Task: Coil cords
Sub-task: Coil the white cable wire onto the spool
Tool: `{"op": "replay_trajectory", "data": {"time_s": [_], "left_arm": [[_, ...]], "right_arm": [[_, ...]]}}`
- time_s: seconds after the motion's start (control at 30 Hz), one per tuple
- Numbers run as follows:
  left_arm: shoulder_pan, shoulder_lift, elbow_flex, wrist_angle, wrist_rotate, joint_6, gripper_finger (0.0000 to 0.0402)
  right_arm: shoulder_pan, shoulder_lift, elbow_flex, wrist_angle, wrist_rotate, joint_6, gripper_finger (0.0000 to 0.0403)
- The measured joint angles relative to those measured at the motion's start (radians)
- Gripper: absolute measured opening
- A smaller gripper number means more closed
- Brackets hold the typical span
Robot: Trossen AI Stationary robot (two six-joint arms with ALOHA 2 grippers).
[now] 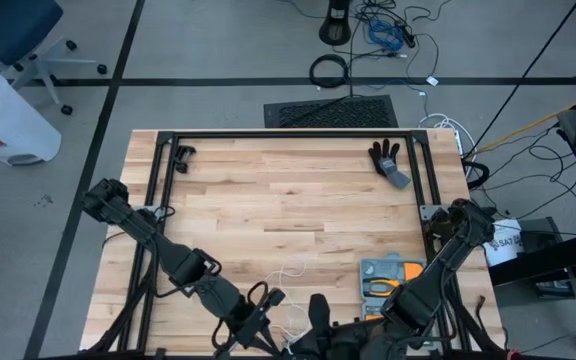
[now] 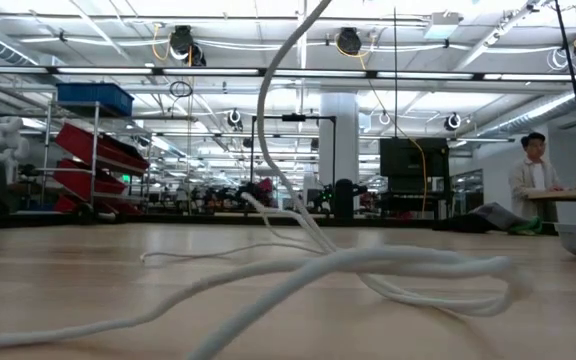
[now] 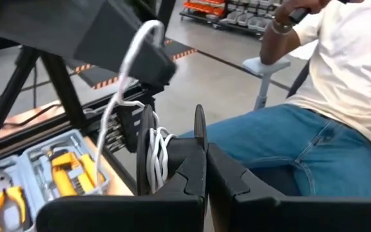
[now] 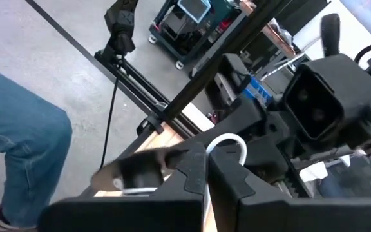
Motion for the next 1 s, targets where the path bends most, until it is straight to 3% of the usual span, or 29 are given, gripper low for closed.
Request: {"op": "replay_trajectory", "data": {"time_s": [0.3, 0.6, 0.9, 1.0], "left_arm": [[-0.002, 0.002, 0.000, 0.043, 0.033, 0.029, 0.0002], [0.009, 0.002, 0.000, 0.021, 0.033, 0.011, 0.0002], [0.014, 0.002, 0.000, 0.027, 0.033, -0.005, 0.0002], [0.015, 0.002, 0.000, 0.041, 0.033, -0.005, 0.0002]], "right_arm": [[-0.005, 0.001, 0.000, 0.022, -0.001, 0.039, 0.0000], [0.035, 0.001, 0.000, 0.150, -0.003, -0.030, 0.0000], [0.004, 0.002, 0.000, 0.112, -0.009, 0.042, 0.0000], [-0.014, 0.002, 0.000, 0.089, -0.060, 0.075, 0.0000]]}}
